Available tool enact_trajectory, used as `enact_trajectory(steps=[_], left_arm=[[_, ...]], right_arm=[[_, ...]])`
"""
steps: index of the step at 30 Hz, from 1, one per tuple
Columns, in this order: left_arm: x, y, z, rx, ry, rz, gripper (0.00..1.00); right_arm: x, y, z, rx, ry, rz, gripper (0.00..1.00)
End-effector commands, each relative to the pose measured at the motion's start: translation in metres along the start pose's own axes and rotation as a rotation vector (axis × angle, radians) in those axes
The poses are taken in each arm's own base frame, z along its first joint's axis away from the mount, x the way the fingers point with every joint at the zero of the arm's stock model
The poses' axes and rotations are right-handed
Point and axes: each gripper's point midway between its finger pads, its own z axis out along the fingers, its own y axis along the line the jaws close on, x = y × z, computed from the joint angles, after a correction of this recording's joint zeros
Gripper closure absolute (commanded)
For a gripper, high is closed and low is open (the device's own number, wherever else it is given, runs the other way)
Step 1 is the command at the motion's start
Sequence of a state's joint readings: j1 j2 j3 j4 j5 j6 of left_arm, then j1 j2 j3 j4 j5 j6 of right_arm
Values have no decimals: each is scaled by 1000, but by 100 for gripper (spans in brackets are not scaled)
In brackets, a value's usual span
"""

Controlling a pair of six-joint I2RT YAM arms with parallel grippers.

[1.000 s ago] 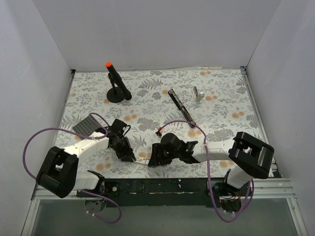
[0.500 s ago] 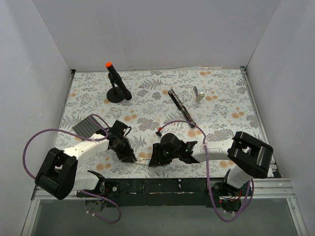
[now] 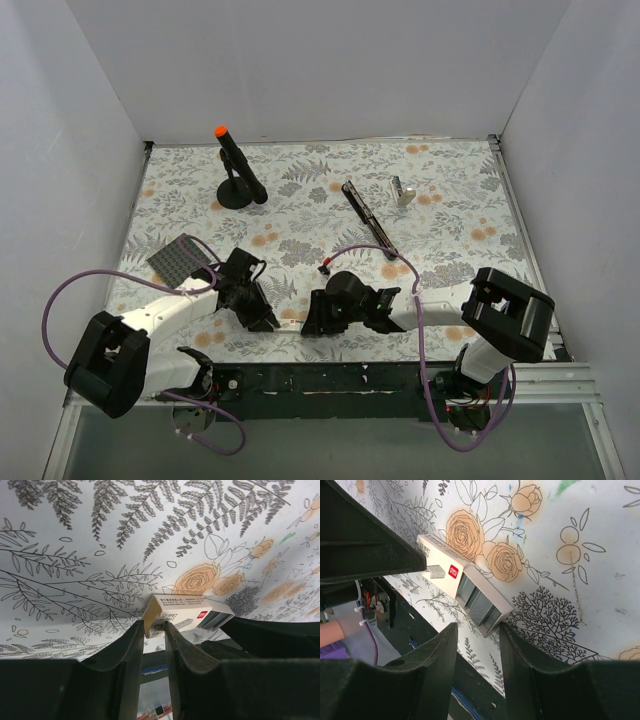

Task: Unload the staples from the stapler
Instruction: Close the staple box at the center of the board.

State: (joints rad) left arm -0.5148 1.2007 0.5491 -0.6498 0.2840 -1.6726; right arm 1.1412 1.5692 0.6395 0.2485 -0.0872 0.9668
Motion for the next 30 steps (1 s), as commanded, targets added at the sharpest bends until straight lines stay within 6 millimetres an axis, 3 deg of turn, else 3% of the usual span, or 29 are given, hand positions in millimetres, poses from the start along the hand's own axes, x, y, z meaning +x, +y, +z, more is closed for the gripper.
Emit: enact_trajectory(steps=[1,2,6,13,17,30], left_arm=[[4,-3,4,30,13,-2,77],[4,-4,4,31,12,7,76],[-12,-1,-5,-38,-61,41,72],[-17,-1,-12,-89,-68,55,59],[-18,5,-9,-117,-73,57,60],[-11,2,3,-70,-24,61,72]], right_arm=[[-13,30,5,-103,-47,-37,53],[-10,19,8,-56,-25,-68,52],[-11,10,4,-28,-38,-103,50],[-28,10,-6,27,-84,-153,47],[-23,6,-1,34,-65,-139,48],[-23,24,16,-31,-36,-144,52]])
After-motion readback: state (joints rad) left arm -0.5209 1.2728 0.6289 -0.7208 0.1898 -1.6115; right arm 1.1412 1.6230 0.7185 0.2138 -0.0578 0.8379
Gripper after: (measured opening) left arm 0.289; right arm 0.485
